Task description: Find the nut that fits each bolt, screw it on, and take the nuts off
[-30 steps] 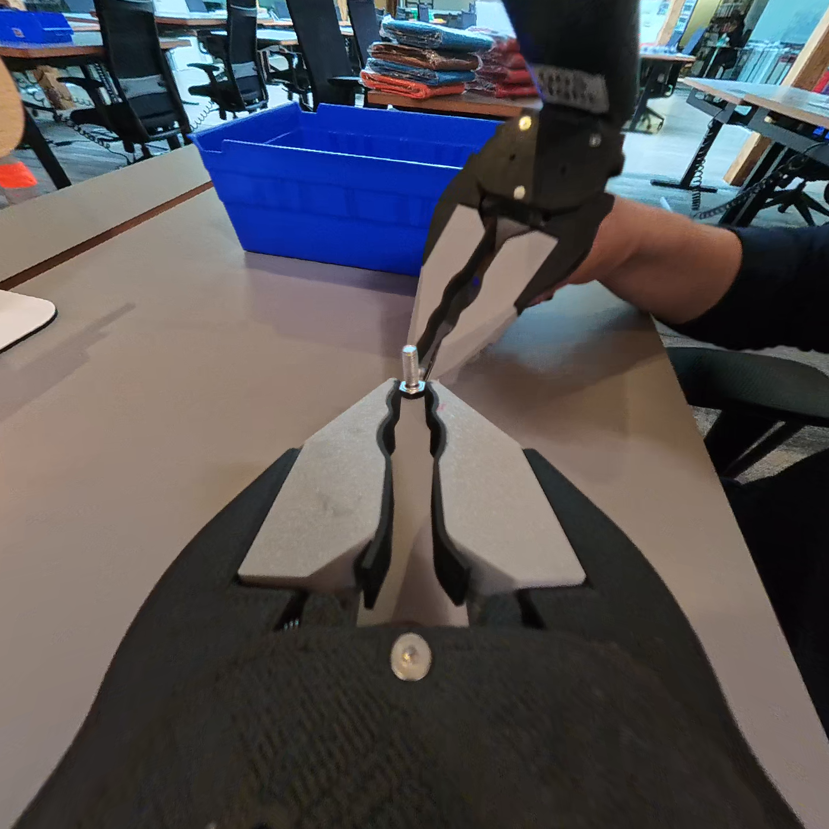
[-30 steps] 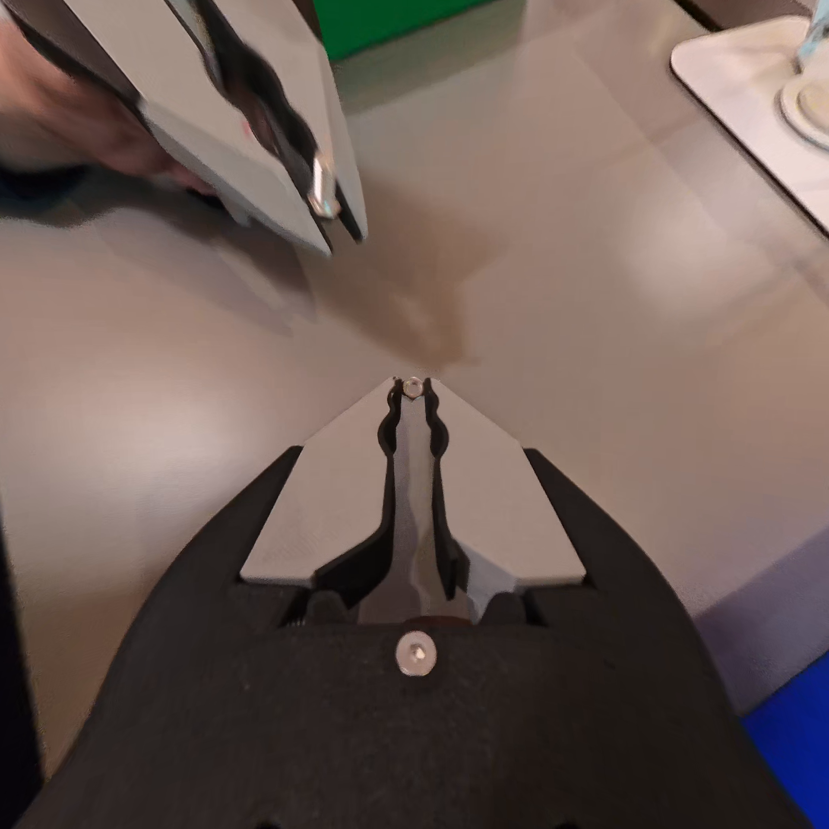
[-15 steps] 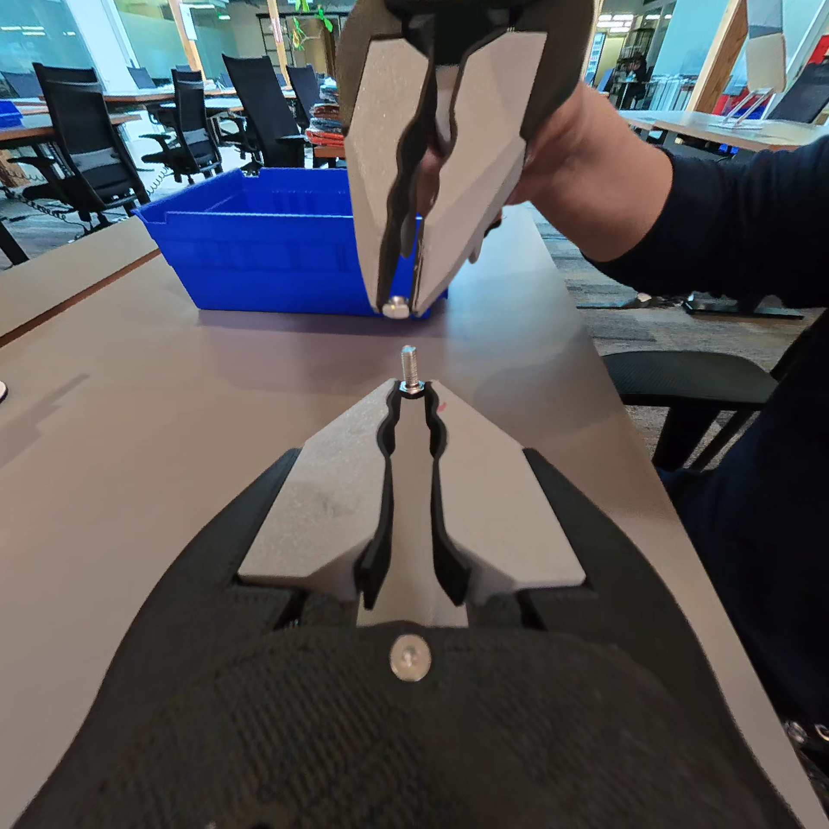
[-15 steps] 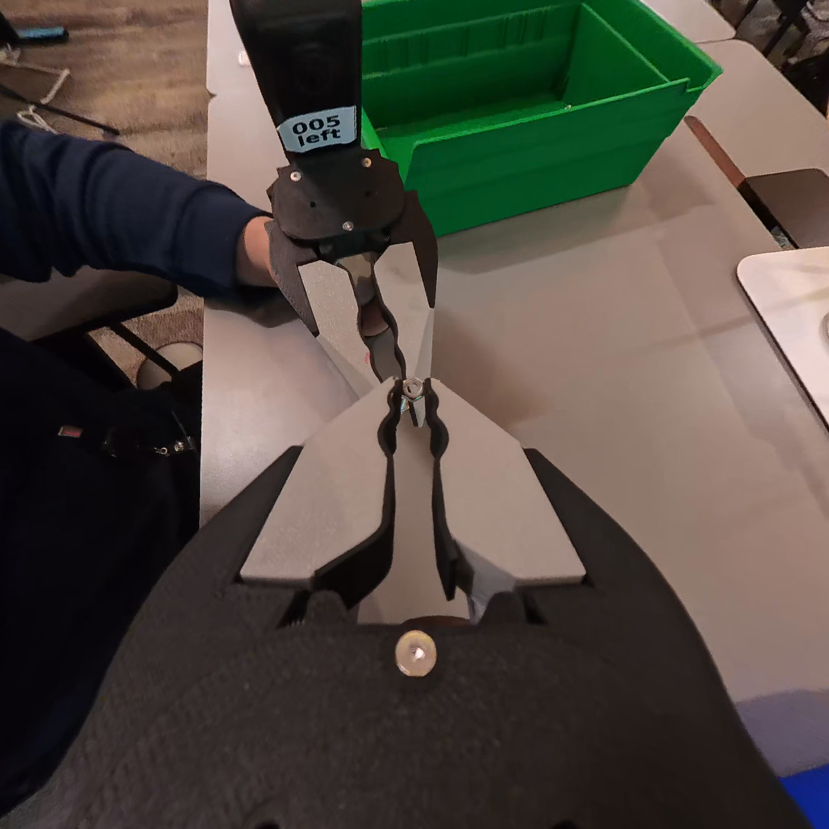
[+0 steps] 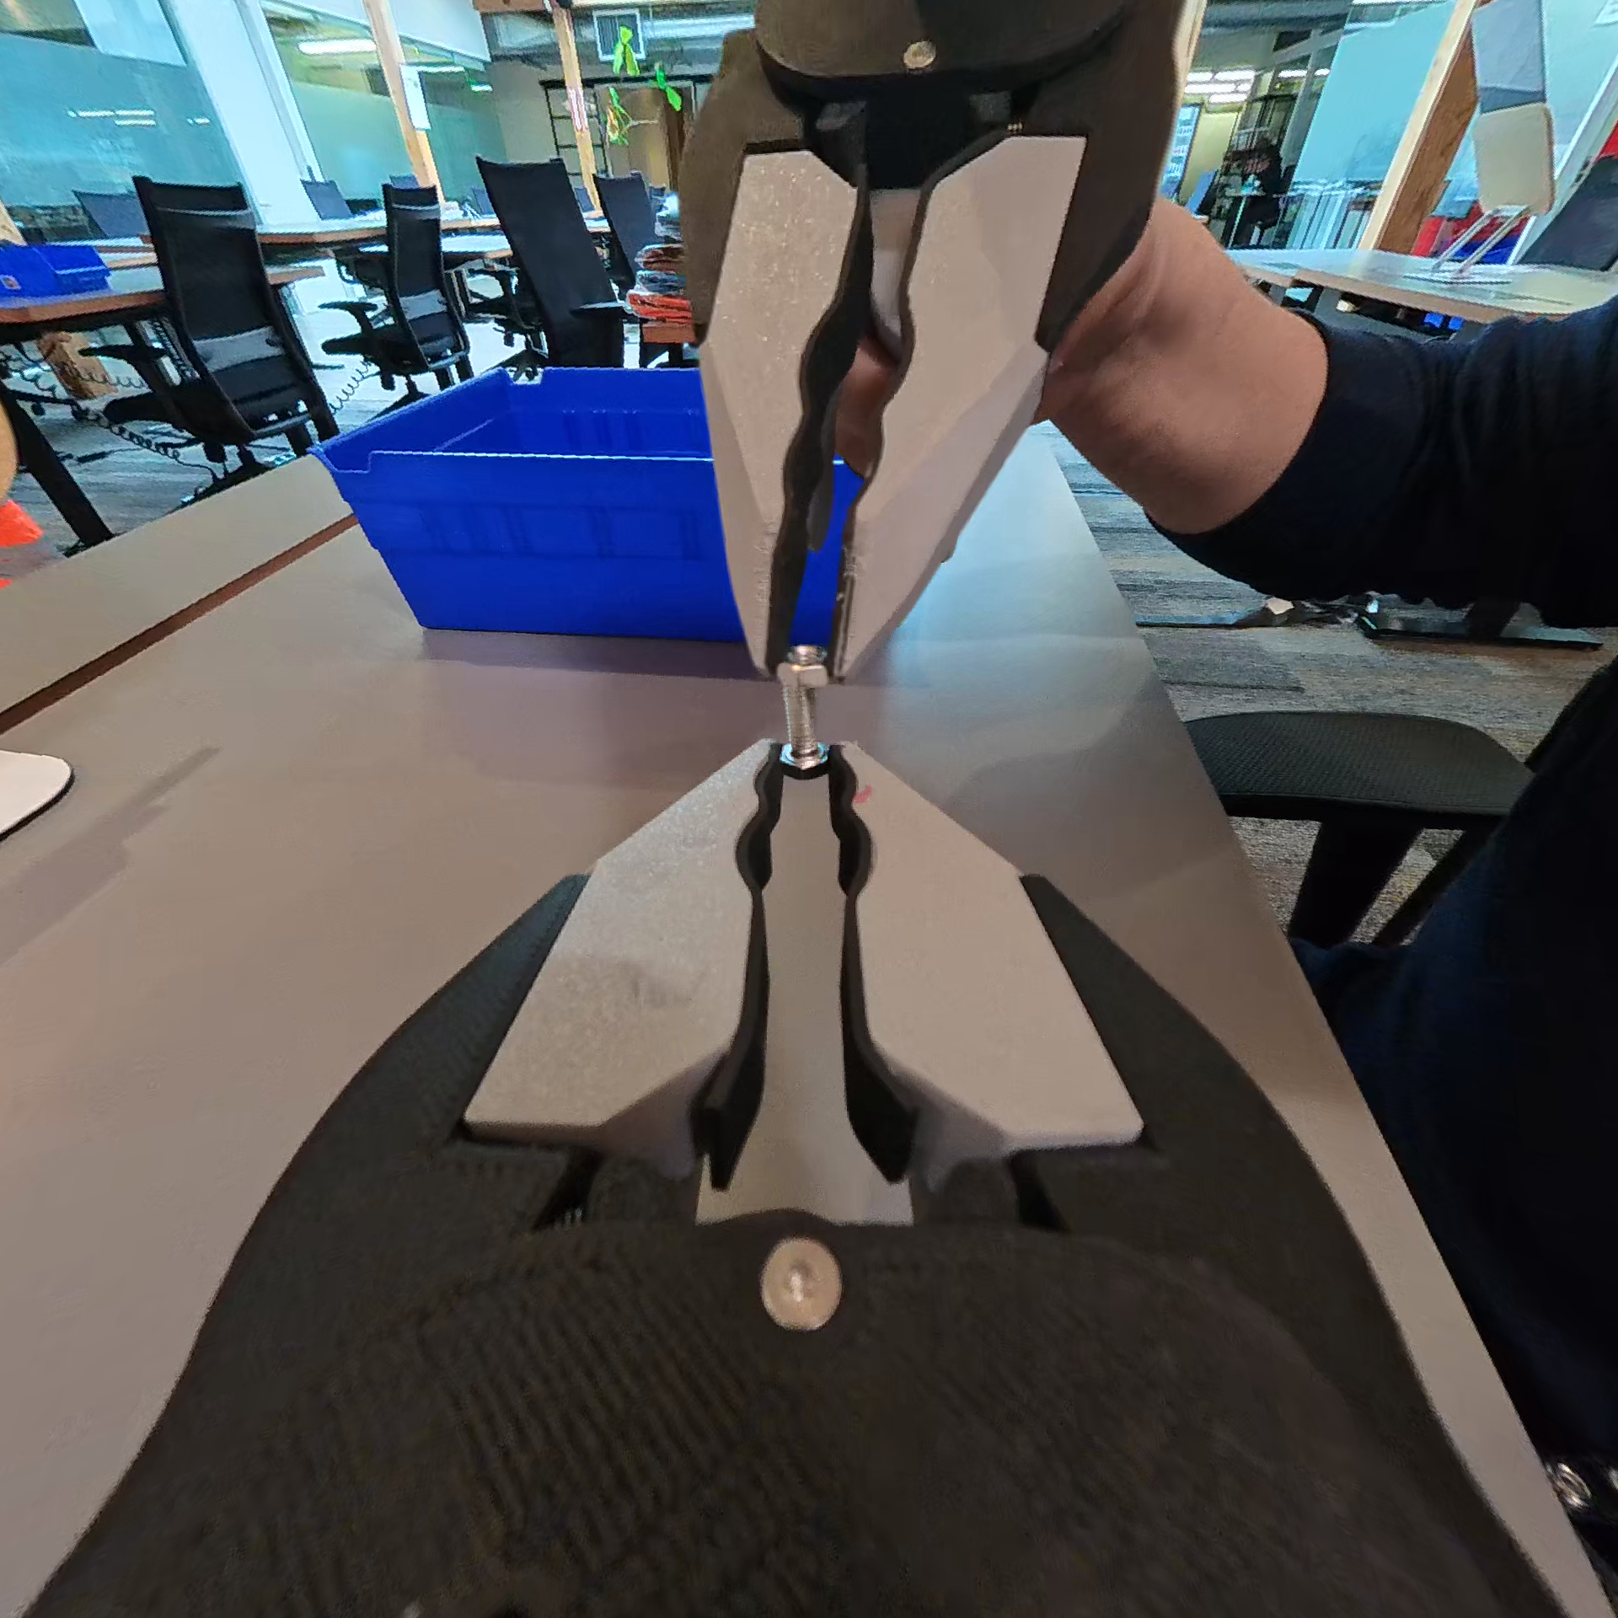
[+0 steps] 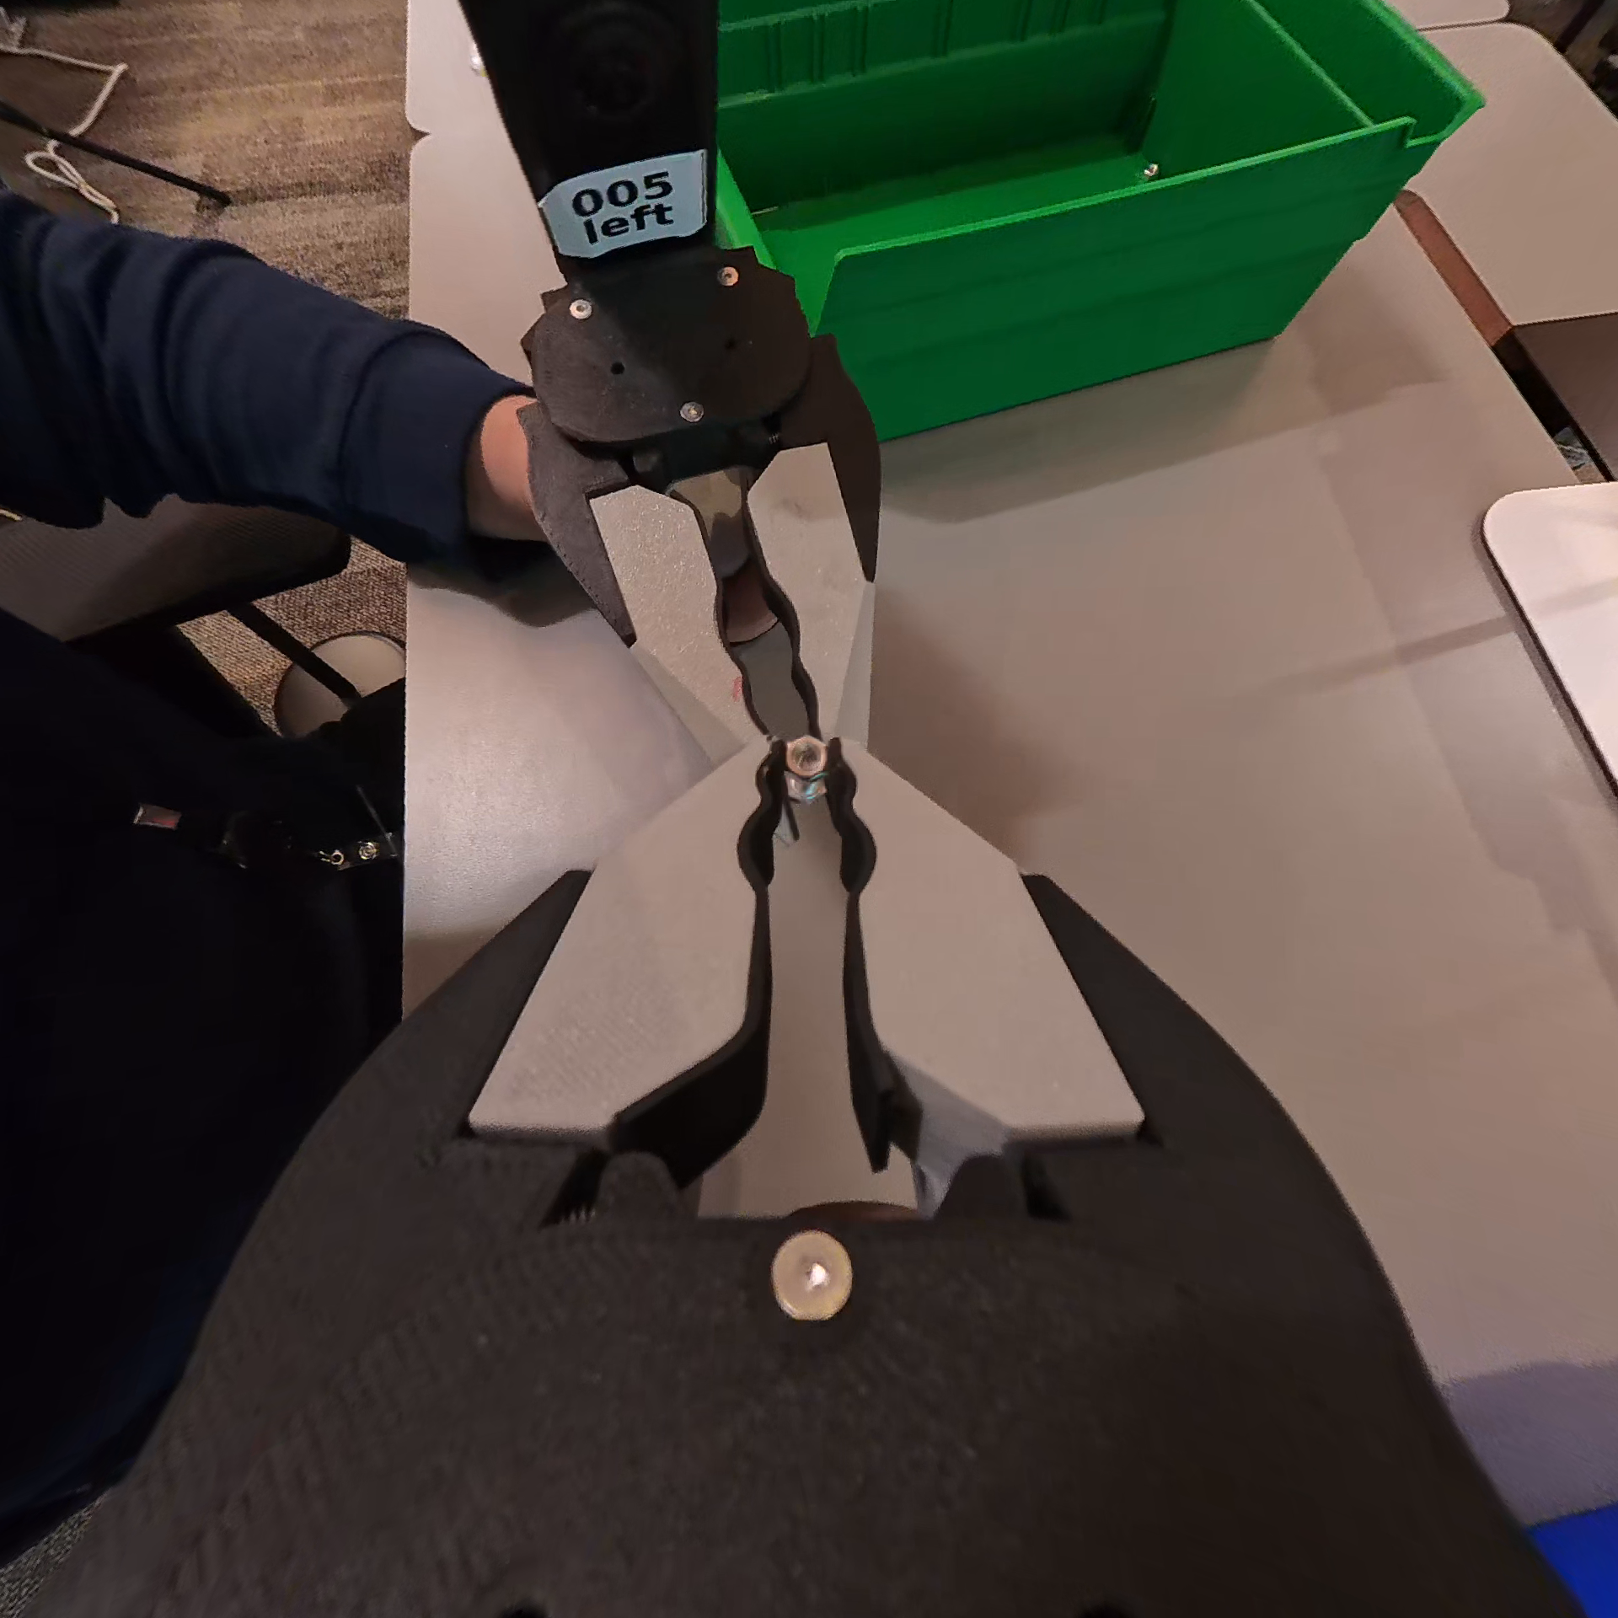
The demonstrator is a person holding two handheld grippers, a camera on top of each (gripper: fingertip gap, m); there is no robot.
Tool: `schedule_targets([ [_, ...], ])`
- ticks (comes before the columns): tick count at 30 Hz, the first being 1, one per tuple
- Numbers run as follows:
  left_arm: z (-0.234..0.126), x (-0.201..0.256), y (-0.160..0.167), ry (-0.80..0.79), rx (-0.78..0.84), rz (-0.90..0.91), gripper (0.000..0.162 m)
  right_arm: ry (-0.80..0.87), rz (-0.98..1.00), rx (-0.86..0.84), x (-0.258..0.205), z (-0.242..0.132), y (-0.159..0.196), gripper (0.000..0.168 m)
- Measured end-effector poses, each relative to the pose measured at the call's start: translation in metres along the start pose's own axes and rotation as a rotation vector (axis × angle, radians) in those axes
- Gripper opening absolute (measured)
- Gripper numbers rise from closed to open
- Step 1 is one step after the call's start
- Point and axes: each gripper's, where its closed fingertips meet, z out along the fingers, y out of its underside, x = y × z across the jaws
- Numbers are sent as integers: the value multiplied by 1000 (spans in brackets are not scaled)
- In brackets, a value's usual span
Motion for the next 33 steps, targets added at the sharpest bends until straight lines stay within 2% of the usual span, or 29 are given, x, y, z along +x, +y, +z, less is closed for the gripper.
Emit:
schedule_targets([
  [13, 0, 0, 0, -10, -5, 10, 8, 5, 13, 2, 1, 2, 1, 7],
  [18, 1, -2, 5, -33, -39, 27, 8, 31, -15, -47, 3, 5, 6, 7],
  [33, -1, -5, 2, -59, -28, 35, 8, 30, 27, -16, 5, 5, 1, 7],
])
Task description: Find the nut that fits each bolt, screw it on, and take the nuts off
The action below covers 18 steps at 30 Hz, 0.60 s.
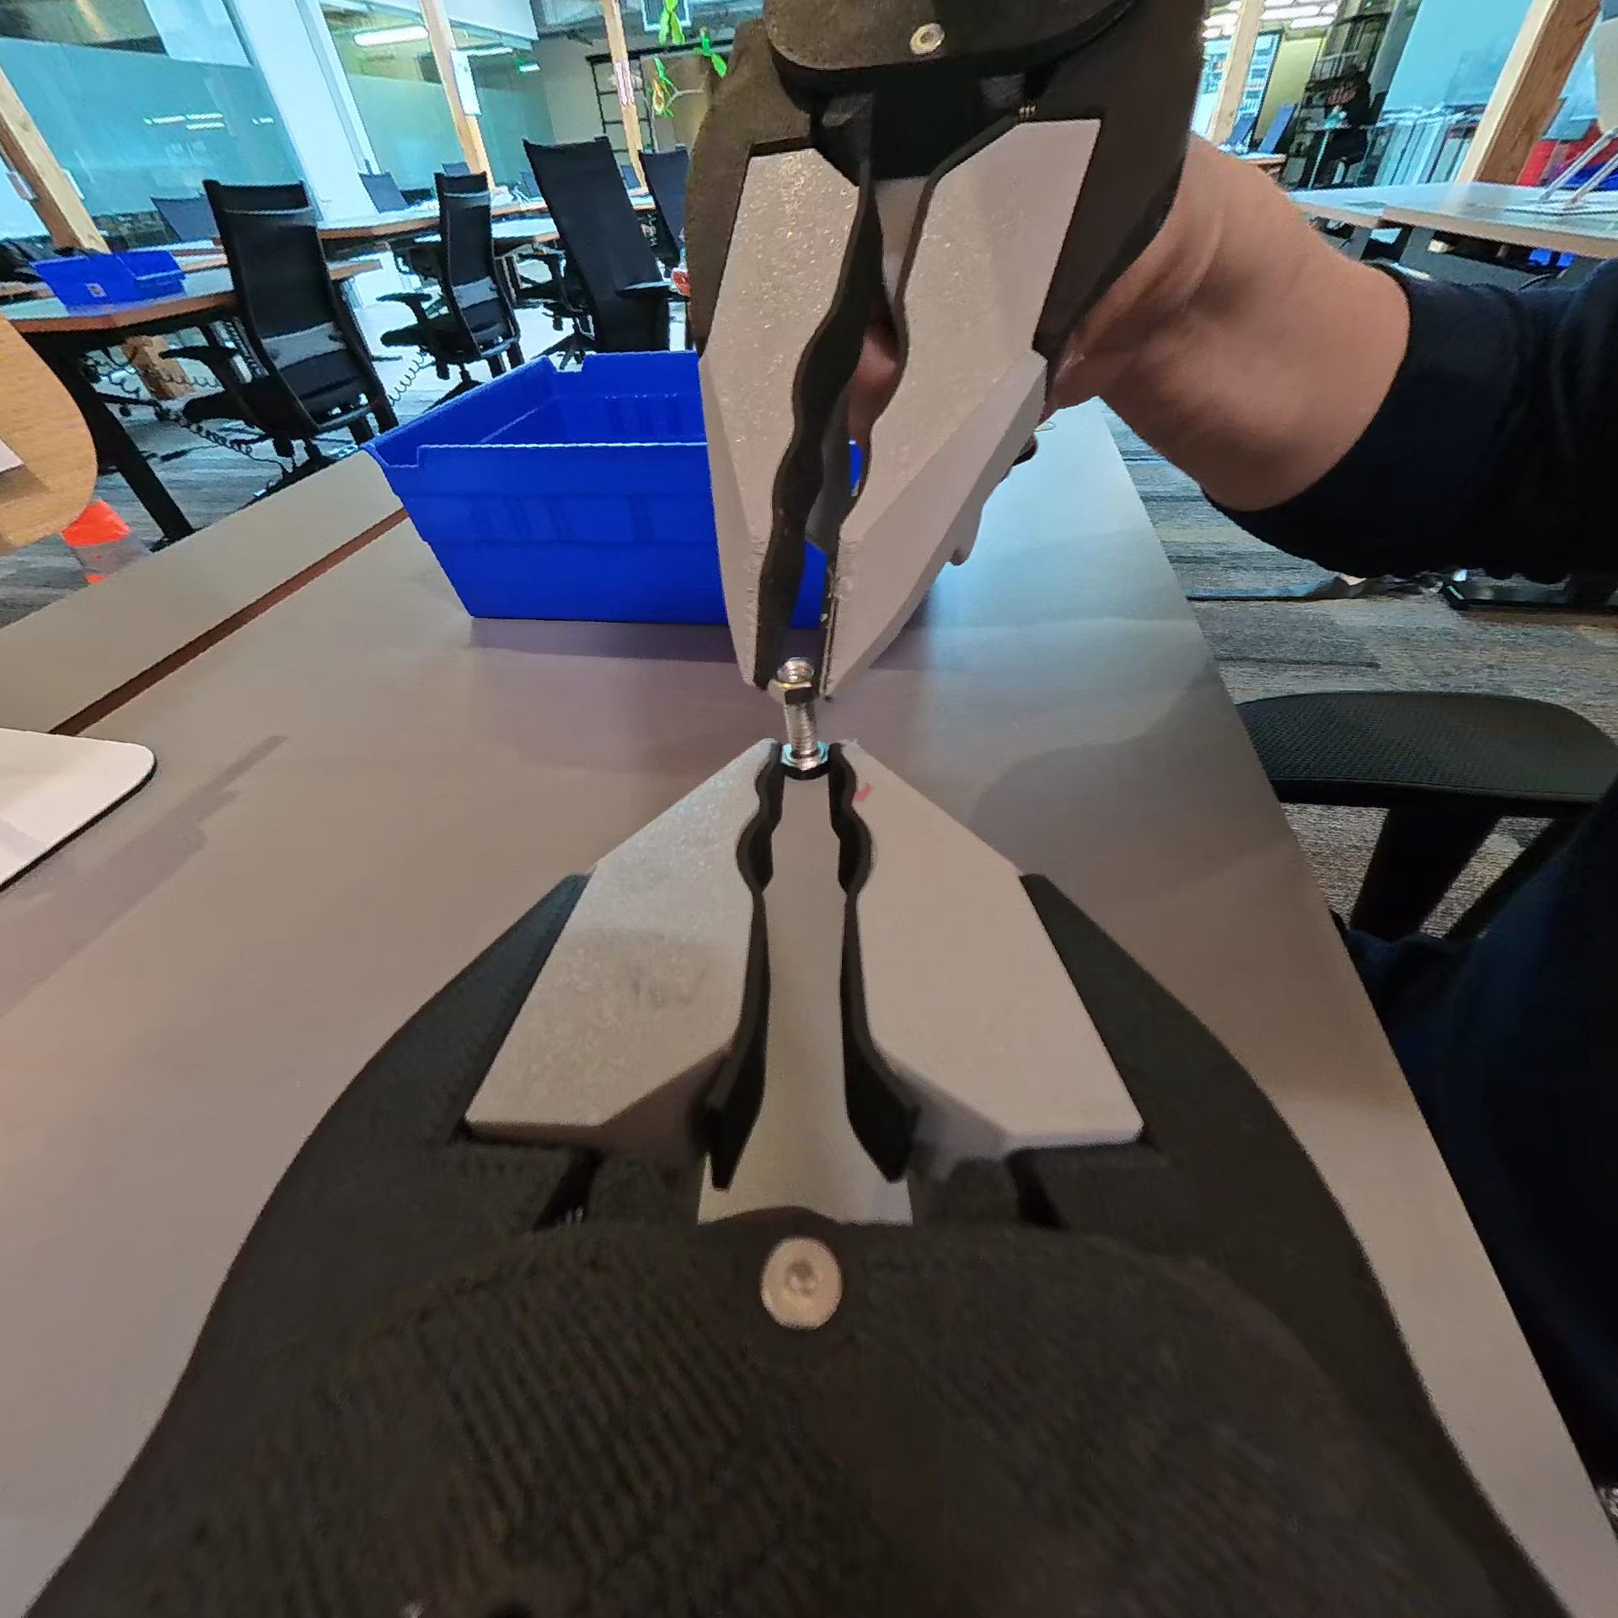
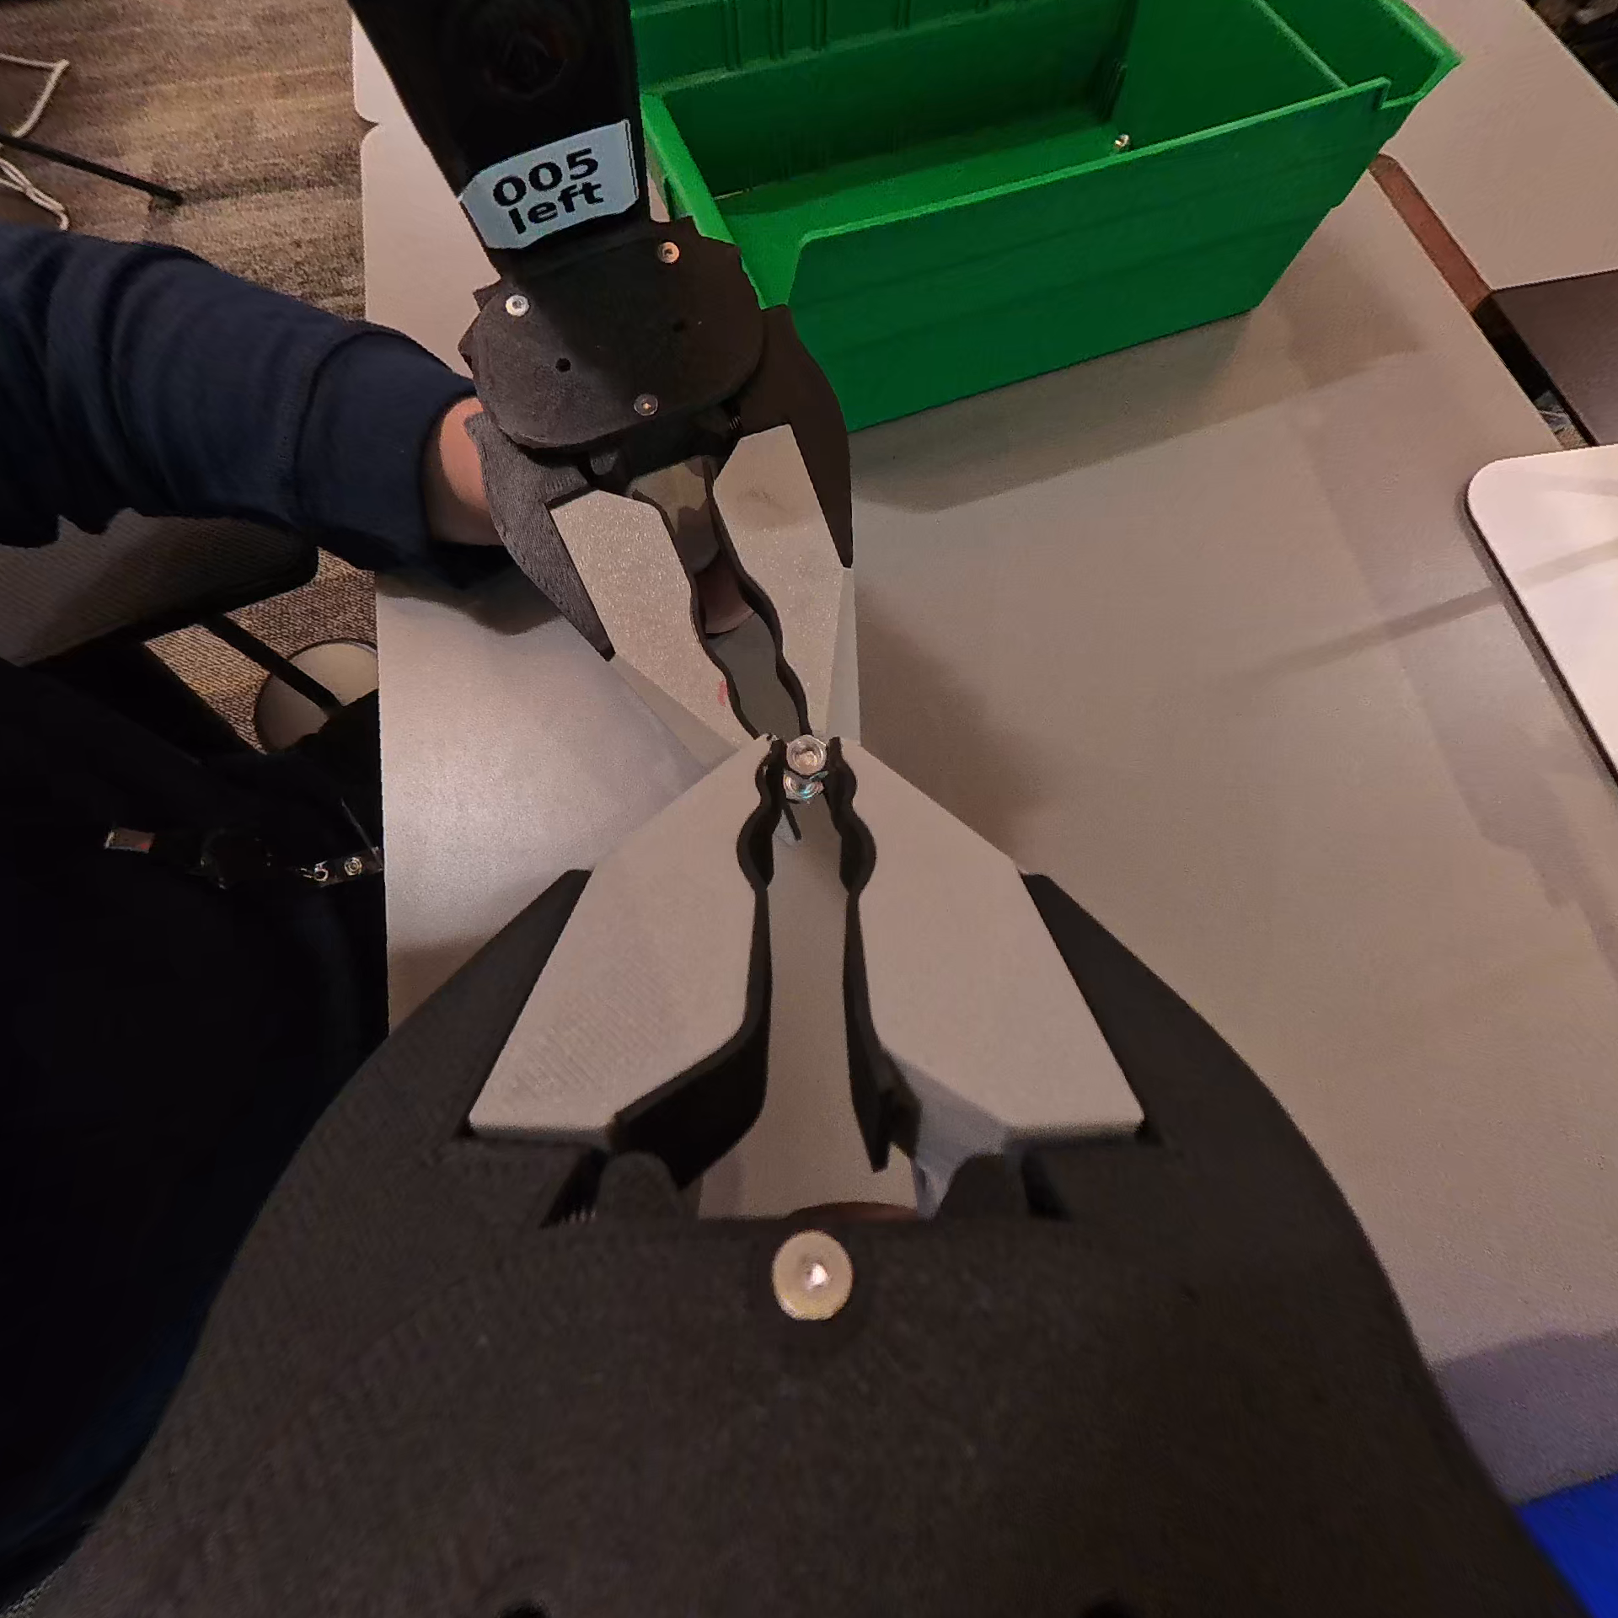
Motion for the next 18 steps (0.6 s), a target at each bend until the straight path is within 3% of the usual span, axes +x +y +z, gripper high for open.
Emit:
schedule_targets([
  [18, -2, -2, -3, -6, 17, -18, 8, 7, 16, 21, 2, 3, 1, 10],
])
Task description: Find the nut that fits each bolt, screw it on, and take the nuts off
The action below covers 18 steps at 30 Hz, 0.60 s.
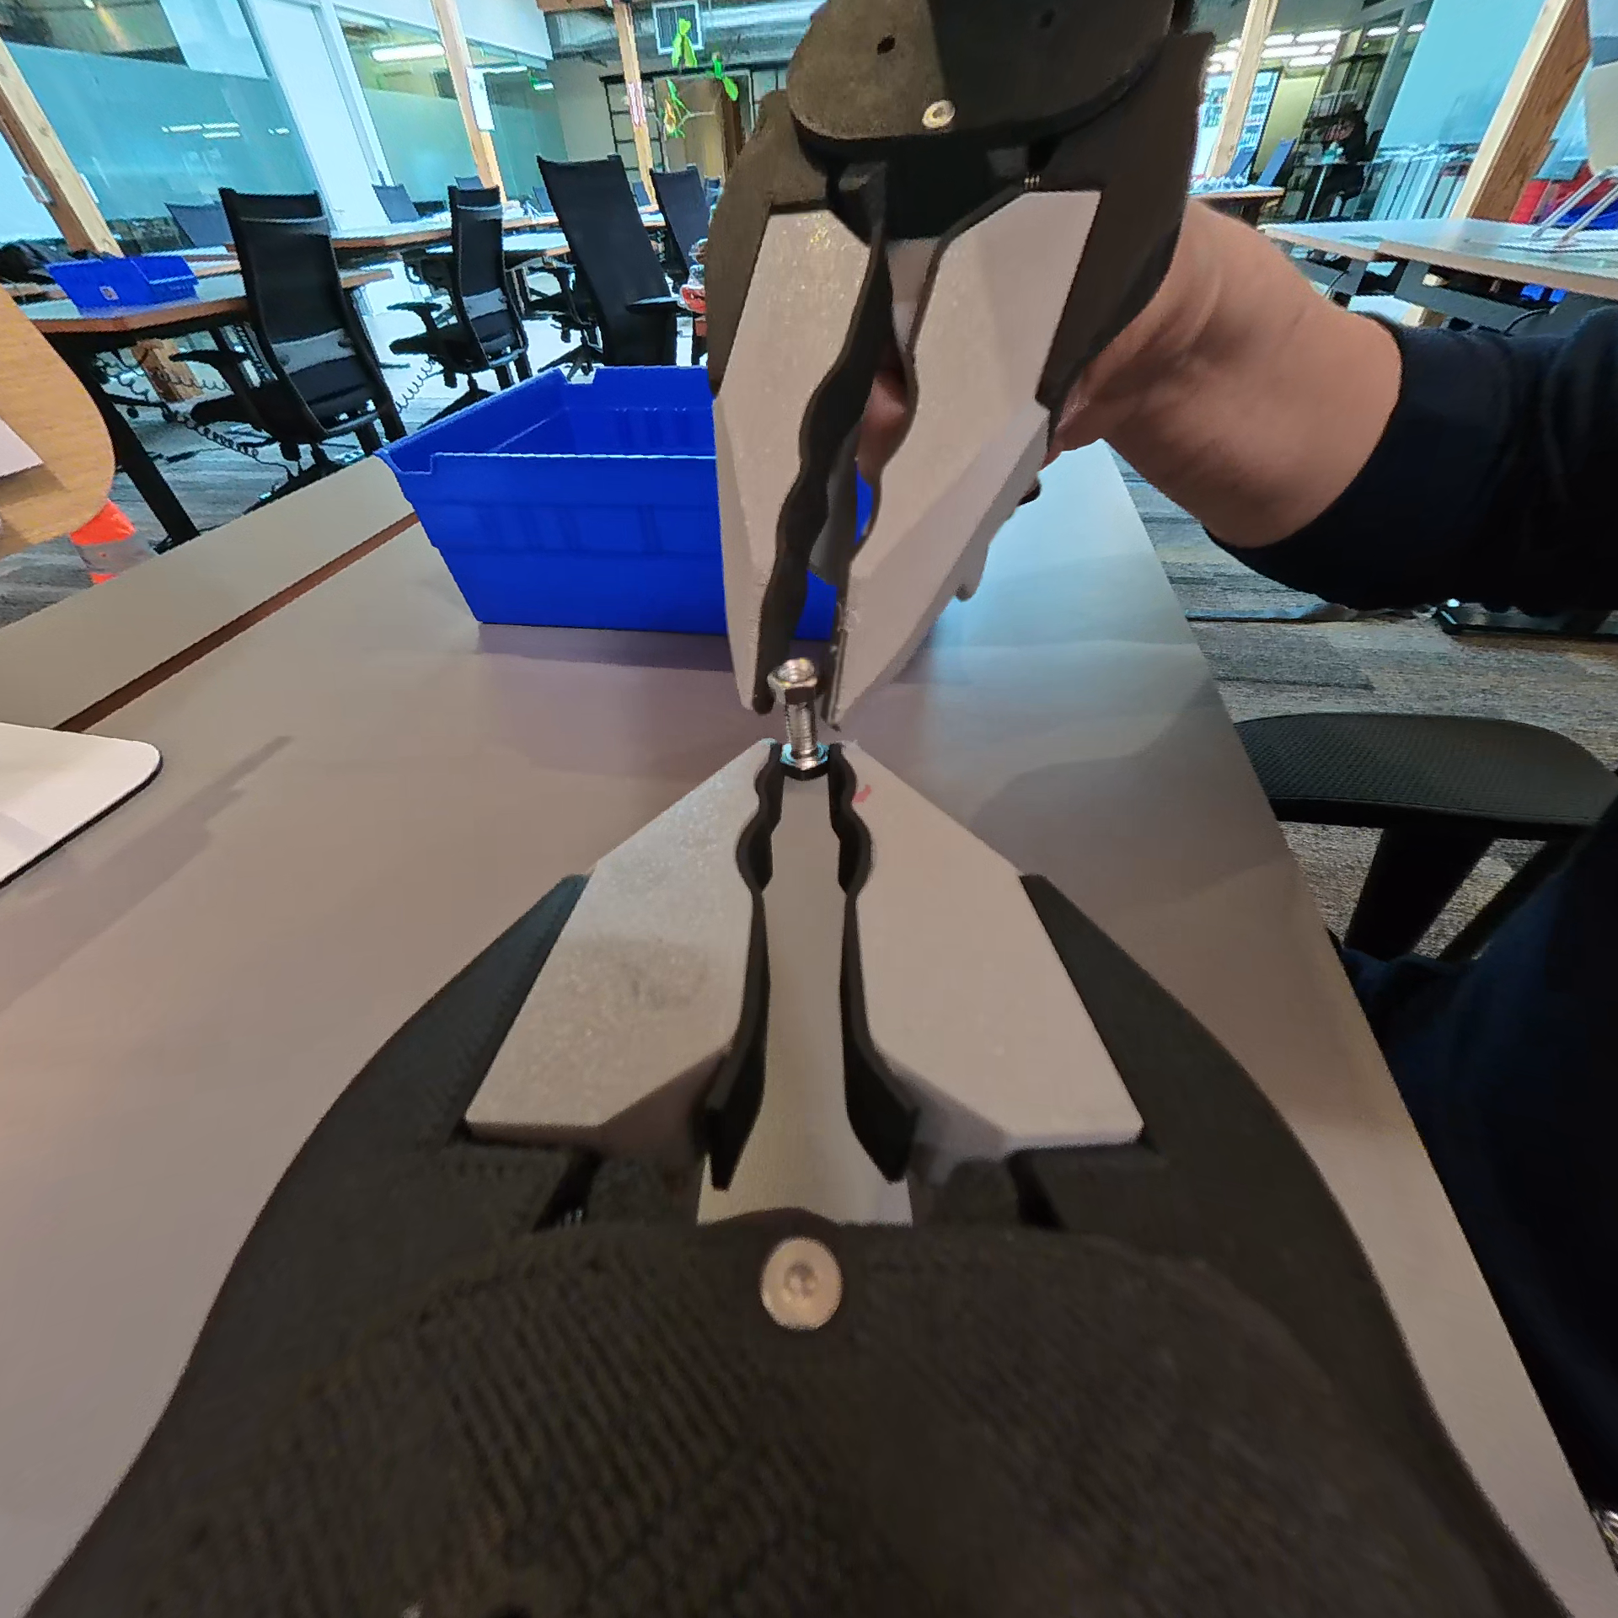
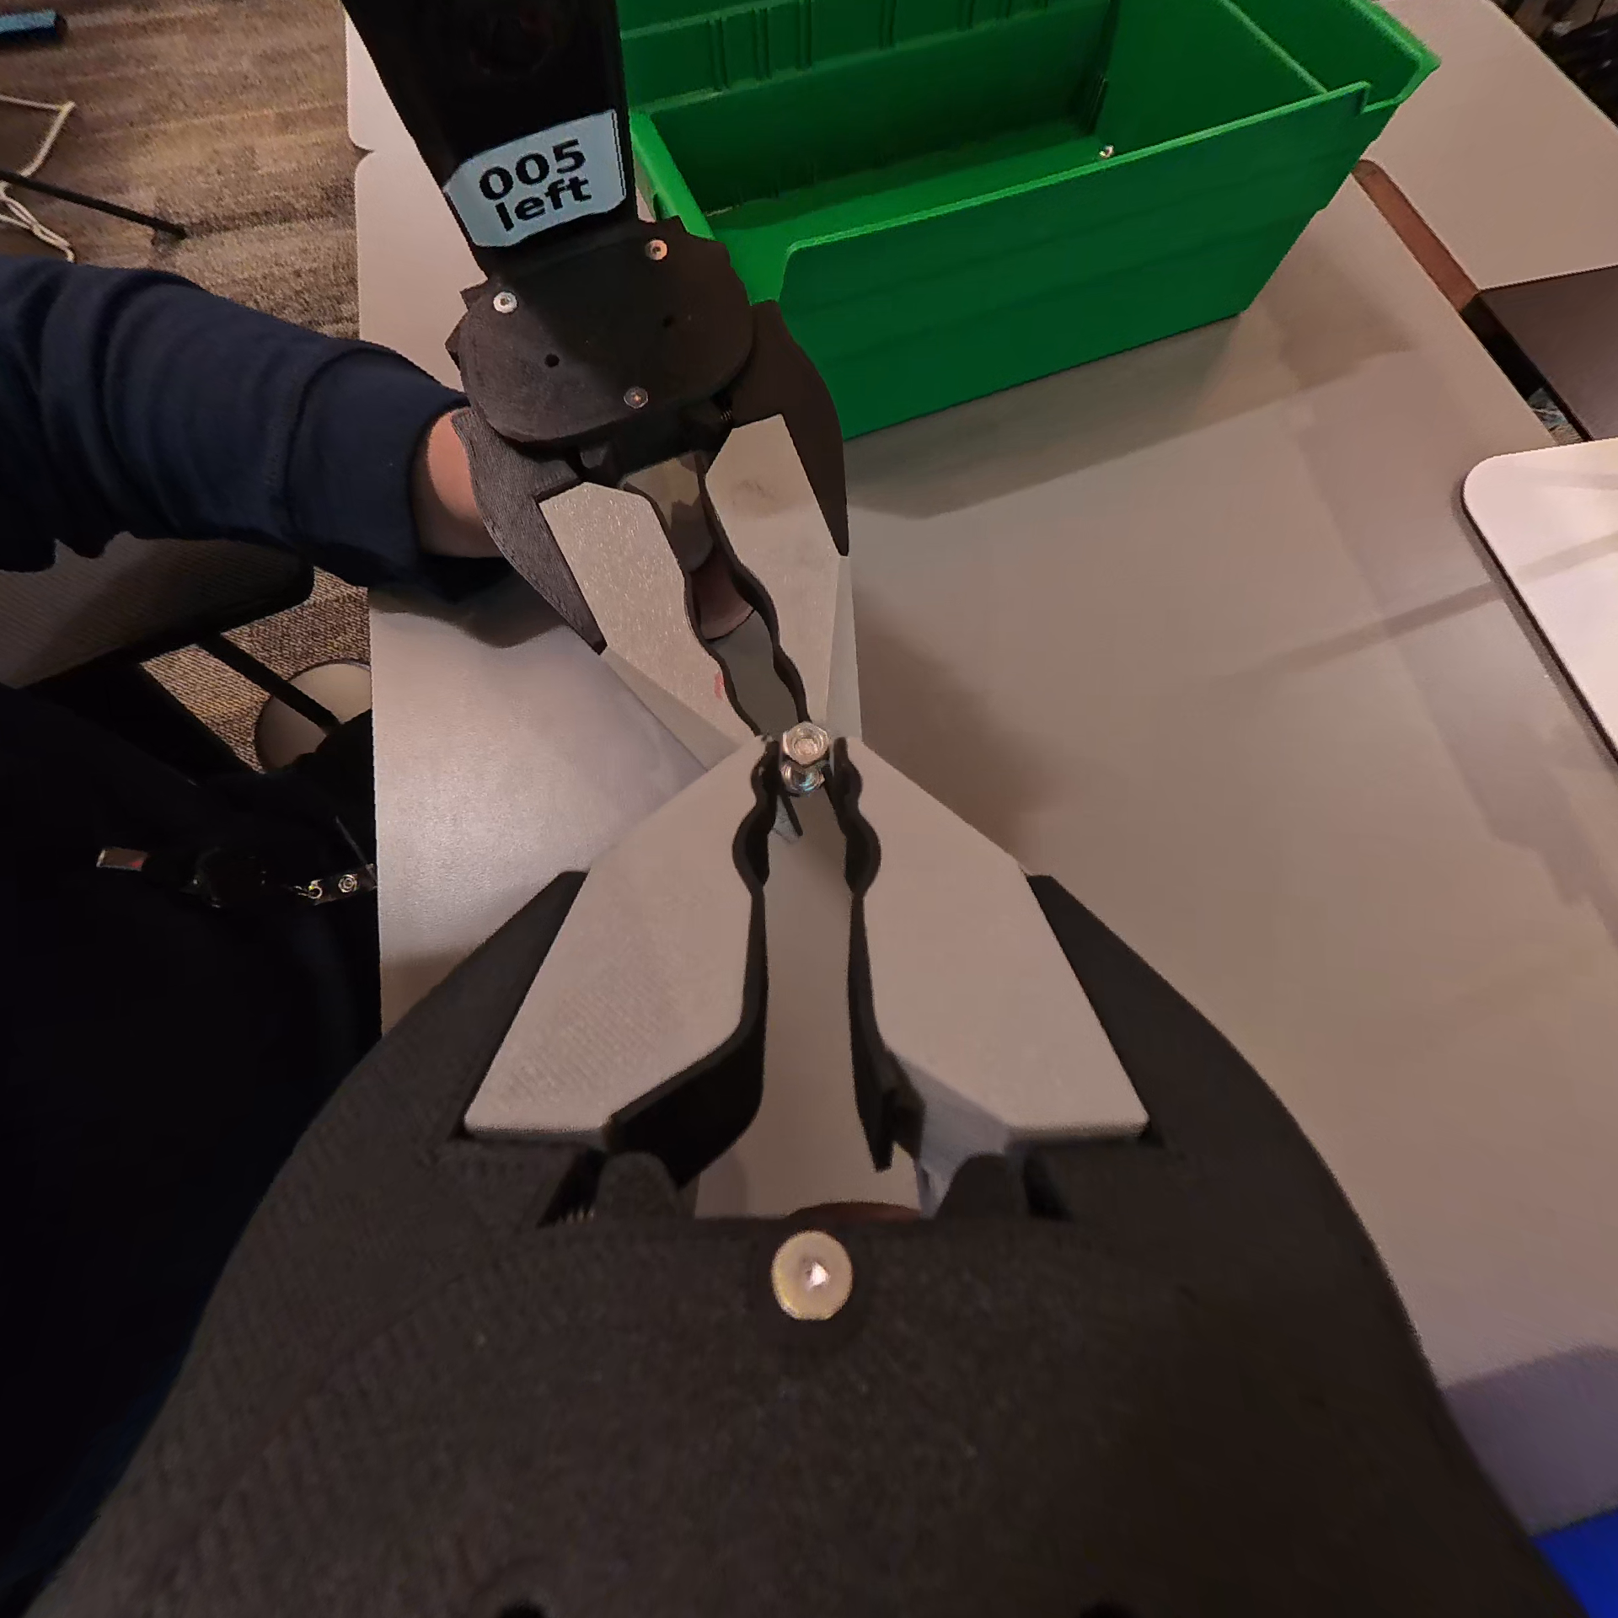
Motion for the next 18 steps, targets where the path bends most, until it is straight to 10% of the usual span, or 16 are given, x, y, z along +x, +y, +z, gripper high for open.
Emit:
schedule_targets([
  [18, -1, 14, -7, 79, 45, -1, 8, -119, 15, 438, -21, -17, -18, 41],
])
